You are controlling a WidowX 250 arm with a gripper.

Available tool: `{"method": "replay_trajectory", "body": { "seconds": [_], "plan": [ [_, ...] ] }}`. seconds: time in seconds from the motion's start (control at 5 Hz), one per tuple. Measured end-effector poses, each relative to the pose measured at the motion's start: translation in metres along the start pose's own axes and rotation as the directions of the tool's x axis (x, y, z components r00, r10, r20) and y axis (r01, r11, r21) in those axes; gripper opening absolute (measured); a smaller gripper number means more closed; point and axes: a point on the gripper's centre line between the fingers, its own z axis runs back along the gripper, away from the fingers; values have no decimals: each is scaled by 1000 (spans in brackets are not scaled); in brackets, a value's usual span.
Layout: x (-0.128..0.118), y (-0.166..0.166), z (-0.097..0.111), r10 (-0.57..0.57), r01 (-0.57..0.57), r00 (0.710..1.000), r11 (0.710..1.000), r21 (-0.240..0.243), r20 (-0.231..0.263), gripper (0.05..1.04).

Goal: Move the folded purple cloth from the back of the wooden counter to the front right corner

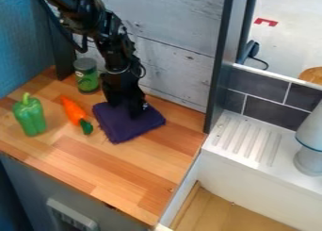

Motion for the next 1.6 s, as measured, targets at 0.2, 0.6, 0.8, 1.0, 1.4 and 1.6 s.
{"method": "replay_trajectory", "body": {
  "seconds": [0.2, 0.6, 0.8, 1.0, 1.4, 1.6],
  "plan": [
    [-10, -19, 1, -33, 33, 999, 999, -14, -9, 1003],
    [-57, -107, 14, -191, 188, 981, 978, -90, -30, 1003],
    [-79, -138, 20, -261, 256, 965, 961, -106, -35, 1002],
    [-97, -149, 24, -292, 287, 956, 954, -91, -41, 1001],
    [-94, -146, 24, -301, 299, 953, 952, -68, -25, 1001],
    [-94, -143, 23, -293, 291, 956, 954, -68, -27, 1001]
  ]
}}
